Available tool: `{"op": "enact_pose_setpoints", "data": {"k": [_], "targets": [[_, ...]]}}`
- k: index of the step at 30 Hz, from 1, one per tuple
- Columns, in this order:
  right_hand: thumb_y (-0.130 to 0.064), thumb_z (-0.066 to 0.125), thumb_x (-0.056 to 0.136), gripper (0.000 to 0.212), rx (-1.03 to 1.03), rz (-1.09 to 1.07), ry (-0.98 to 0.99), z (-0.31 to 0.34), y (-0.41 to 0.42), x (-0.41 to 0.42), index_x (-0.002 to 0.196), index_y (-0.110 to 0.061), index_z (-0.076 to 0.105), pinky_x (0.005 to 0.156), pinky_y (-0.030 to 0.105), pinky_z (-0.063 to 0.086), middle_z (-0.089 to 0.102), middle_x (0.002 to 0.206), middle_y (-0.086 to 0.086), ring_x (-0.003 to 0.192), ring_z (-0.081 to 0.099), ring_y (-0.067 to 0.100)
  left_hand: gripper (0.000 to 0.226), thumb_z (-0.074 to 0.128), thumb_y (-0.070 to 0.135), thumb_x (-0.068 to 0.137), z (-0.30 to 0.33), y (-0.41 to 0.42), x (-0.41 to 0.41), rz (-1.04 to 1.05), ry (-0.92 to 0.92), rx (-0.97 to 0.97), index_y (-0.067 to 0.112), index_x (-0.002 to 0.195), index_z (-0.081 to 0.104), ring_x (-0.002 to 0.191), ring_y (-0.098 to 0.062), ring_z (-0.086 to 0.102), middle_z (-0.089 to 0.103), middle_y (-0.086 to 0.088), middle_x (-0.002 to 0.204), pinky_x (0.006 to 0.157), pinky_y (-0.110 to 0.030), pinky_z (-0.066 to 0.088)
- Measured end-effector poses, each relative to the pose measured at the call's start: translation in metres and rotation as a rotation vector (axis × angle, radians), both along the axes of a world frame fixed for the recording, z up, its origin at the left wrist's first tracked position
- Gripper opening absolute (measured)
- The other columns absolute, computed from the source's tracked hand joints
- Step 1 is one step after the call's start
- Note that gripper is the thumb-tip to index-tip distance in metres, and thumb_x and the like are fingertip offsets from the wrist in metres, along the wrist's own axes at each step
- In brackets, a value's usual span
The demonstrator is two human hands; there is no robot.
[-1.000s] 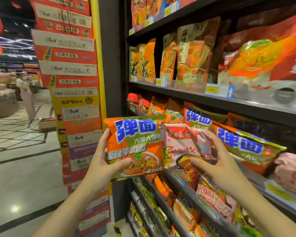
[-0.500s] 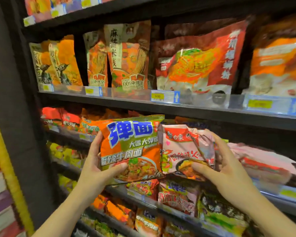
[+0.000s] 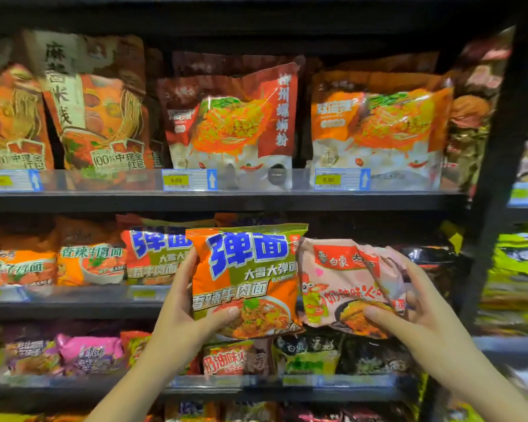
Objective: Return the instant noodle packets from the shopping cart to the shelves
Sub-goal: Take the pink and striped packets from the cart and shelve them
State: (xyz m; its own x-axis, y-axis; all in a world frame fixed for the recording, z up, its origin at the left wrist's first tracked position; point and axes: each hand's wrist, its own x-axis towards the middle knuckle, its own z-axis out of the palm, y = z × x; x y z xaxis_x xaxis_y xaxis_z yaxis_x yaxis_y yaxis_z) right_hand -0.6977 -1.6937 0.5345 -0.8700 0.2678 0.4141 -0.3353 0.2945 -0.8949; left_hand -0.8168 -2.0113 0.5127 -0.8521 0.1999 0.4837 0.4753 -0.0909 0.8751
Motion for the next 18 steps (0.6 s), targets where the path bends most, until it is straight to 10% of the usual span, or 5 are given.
{"op": "enact_pose_setpoints", "data": {"k": [7,18], "targets": [[-0.003,0.078,0.074,0.081,-0.057,0.052,0.004,0.007,0.043,-0.001,0.131,-0.056,0.054,0.081,0.032,0.063,0.074,0.120,-0.011,0.110,0.073,0.018,0.105,0.082,0.007,0.071,0.001,0.024,-0.020,0.043,-0.021,-0.015,0.050,0.152,0.031,0.117,-0.012,0.068,0.066,0.023,0.127,0.088,-0.041,0.062],[-0.016,0.081,0.077,0.080,0.071,0.332,0.040,0.038,0.043,-0.034,0.139,-0.054,0.047,0.091,0.043,0.061,0.066,0.130,-0.018,0.117,0.069,0.015,0.098,0.076,-0.003,0.076,0.019,0.036,-0.048,0.188,0.112,-0.029,0.046,0.149,0.033,0.109,-0.009,0.071,0.070,0.022,0.121,0.079,-0.024,0.061]]}}
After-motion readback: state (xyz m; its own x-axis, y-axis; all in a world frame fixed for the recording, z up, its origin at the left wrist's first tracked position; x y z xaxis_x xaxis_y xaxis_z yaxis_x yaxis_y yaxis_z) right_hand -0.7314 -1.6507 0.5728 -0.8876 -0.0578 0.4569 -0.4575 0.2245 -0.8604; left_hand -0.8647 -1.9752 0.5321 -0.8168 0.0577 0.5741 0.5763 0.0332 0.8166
